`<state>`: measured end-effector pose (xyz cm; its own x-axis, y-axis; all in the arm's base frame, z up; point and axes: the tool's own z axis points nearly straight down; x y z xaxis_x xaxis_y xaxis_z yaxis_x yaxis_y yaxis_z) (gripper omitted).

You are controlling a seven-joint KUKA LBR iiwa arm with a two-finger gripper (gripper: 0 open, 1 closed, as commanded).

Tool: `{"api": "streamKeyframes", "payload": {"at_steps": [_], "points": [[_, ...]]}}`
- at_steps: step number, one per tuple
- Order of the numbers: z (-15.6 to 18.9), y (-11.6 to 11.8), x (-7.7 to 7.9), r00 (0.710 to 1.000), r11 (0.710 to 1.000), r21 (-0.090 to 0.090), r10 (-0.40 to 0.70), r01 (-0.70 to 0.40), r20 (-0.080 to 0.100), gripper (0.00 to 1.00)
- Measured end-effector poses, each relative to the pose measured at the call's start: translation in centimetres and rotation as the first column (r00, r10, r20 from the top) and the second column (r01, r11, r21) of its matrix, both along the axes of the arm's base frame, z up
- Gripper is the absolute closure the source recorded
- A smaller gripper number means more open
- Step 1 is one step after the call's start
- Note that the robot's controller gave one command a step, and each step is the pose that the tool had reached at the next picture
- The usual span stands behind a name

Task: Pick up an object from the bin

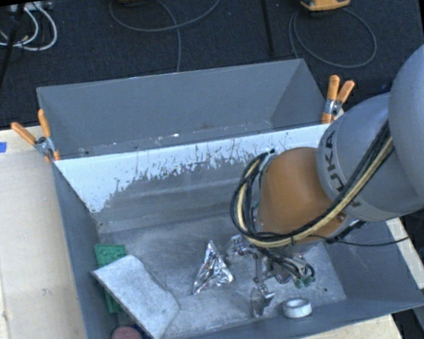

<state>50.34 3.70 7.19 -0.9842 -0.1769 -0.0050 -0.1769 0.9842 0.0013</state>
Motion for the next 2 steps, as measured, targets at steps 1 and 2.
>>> {"api": "streamKeyframes", "payload": {"at_steps": [1,2], "points": [[0.01,7.5,2.92,0.999,0.999,0.0,-0.051,0.051,0.0,0.0],[0.11,7.36,2.83,0.999,0.999,-0.001,-0.051,0.051,-0.004,1.0]]}}
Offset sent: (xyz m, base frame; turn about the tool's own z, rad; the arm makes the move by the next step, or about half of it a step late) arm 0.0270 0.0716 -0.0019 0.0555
